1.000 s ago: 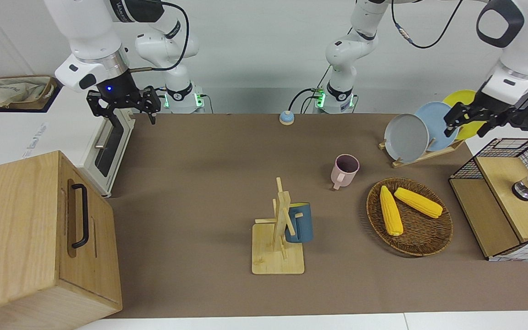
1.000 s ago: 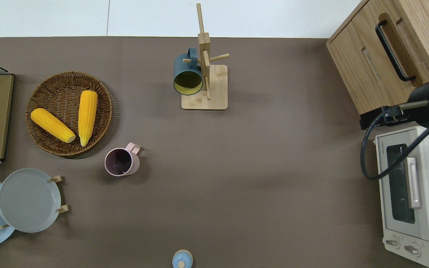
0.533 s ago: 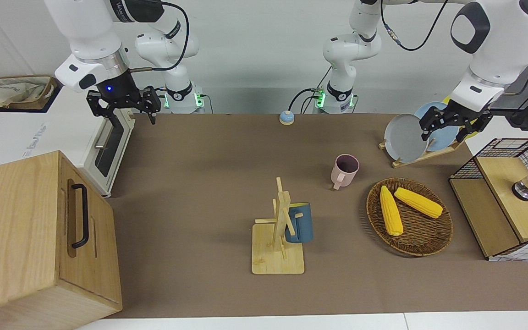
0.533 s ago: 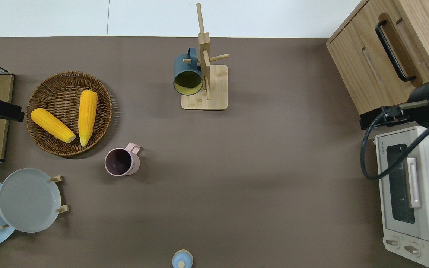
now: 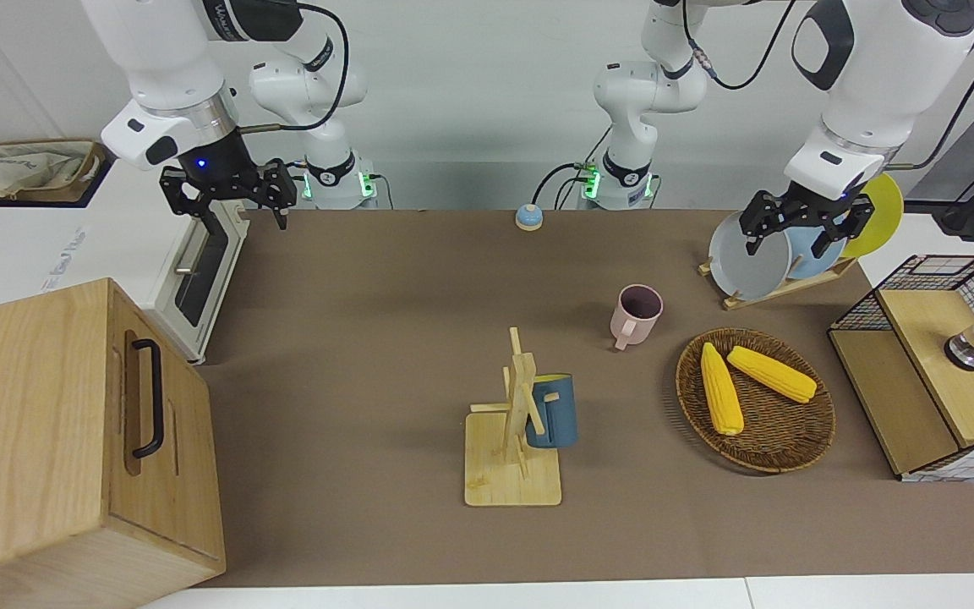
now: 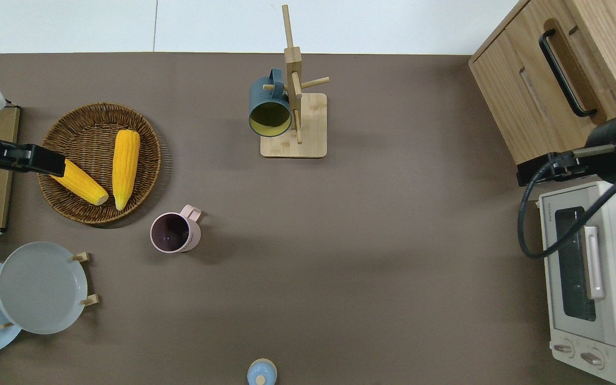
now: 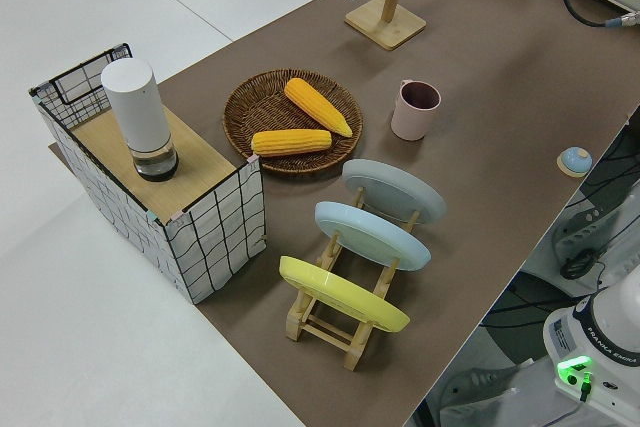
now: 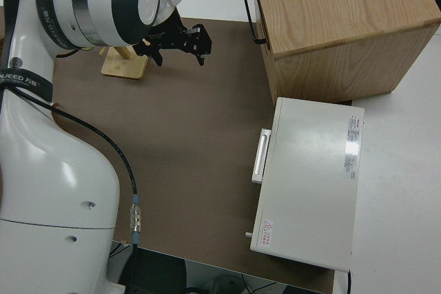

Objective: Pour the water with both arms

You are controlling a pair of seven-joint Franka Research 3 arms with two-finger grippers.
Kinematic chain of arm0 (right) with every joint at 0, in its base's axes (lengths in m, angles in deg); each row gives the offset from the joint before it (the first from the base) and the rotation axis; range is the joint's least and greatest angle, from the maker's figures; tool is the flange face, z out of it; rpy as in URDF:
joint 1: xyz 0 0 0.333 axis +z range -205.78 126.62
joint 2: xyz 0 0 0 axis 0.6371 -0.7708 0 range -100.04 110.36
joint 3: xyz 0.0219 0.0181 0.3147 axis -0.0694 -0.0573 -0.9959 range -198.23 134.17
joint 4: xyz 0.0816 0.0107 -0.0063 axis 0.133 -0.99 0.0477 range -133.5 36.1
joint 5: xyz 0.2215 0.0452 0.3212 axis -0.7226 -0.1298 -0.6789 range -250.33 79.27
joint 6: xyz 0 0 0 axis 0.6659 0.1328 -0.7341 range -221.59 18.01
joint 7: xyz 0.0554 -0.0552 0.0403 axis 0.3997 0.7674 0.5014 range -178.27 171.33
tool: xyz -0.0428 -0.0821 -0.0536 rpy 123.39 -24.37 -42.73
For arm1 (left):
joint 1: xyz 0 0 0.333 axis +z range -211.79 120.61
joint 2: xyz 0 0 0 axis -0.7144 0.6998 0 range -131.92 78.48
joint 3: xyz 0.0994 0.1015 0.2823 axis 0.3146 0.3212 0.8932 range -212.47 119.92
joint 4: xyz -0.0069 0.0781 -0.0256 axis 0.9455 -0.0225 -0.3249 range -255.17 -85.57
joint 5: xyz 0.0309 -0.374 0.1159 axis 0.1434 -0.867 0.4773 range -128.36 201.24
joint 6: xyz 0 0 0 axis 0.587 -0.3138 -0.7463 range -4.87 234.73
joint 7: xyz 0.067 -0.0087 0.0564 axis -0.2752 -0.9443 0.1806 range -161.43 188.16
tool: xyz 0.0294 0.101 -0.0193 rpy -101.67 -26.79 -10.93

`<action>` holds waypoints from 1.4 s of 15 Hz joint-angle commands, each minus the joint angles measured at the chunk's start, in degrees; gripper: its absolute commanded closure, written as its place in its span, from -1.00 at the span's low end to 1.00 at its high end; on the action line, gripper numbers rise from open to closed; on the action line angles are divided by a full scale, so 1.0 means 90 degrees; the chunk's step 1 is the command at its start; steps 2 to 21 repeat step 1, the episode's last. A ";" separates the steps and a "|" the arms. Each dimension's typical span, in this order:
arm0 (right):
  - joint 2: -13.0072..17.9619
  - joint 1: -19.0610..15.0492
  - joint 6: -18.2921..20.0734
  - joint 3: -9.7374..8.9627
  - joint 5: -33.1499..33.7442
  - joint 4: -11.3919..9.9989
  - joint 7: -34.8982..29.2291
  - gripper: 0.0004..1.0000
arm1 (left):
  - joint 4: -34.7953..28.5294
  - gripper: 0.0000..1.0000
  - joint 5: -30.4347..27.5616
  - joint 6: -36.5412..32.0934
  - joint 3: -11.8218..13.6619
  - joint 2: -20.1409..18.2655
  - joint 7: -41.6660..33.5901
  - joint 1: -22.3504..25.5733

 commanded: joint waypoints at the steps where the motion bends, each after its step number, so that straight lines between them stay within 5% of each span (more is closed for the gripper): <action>1: 0.0040 -0.0001 0.0007 0.0009 -0.0103 -0.0003 -0.0063 -0.97 | -0.0034 -1.00 -0.0139 -0.0101 0.0067 -0.0079 0.0077 -0.0069; 21: 0.0040 -0.0001 0.0007 0.0009 -0.0103 -0.0003 -0.0063 -0.97 | -0.0034 -1.00 -0.0139 -0.0101 0.0067 -0.0079 0.0077 -0.0069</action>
